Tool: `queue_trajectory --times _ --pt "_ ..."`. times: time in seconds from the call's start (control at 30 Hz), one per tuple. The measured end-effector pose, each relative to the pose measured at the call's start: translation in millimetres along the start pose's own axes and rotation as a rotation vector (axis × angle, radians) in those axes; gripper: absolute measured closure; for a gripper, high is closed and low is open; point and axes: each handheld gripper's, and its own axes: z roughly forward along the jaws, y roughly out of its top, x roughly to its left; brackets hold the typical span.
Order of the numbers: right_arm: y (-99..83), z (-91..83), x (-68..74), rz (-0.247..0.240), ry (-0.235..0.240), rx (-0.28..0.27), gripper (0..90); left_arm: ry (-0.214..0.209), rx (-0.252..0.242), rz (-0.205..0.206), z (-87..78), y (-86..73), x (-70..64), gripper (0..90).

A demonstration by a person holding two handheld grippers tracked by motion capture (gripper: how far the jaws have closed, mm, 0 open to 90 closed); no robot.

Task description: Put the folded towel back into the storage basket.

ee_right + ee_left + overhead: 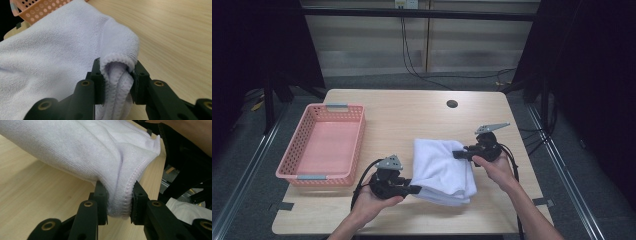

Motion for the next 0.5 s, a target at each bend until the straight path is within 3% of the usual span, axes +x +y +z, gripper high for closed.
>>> queue_trajectory --times 0.23,0.5 --pt "18.4 7.6 -0.5 -0.002 0.045 -0.016 69.3 0.047 -0.001 0.015 -20.1 3.5 8.0 72.5" --pt "46.7 21.4 9.6 -0.037 0.054 -0.027 69.4 0.090 -0.048 -0.003 -41.2 0.2 13.6 72.7"
